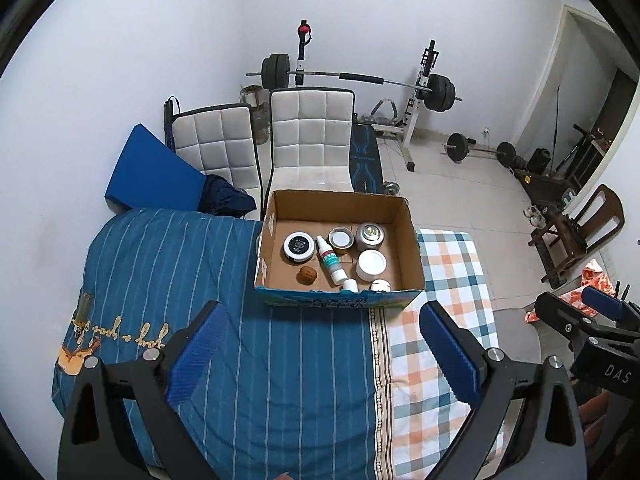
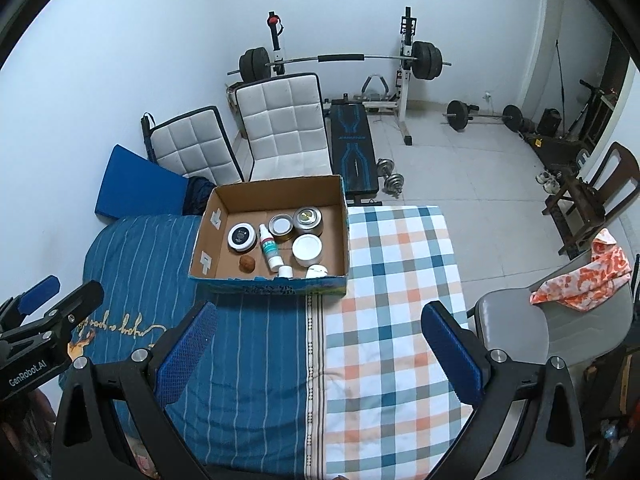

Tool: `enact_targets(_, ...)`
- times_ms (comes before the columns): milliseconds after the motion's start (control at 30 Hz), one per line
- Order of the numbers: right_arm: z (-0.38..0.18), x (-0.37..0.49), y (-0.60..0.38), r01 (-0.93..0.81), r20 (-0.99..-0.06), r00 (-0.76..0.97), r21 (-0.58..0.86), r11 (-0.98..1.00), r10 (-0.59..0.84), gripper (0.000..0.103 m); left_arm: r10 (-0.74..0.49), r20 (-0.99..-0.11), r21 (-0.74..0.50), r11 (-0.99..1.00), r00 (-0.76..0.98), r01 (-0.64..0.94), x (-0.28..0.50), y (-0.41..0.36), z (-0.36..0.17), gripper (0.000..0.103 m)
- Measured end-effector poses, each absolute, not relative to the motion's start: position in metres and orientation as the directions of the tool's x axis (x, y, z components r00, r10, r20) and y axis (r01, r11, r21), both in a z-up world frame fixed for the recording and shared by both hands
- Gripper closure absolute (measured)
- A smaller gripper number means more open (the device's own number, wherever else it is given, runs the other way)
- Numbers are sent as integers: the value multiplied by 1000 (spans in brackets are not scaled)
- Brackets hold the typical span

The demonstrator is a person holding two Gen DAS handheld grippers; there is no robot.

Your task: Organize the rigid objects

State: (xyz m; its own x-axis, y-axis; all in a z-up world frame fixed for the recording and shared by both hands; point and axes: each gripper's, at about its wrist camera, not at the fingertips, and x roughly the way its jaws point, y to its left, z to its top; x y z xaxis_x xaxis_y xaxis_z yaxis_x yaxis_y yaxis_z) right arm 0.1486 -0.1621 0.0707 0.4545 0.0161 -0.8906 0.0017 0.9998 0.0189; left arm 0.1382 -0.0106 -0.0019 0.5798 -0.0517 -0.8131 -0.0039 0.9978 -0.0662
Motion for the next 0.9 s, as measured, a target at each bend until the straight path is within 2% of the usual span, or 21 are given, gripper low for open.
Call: enact_targets(900,89,149,-154,26,-868,496,-19,999,-29,0,6,-795,-15,999,607,-29,135,-16,3,4)
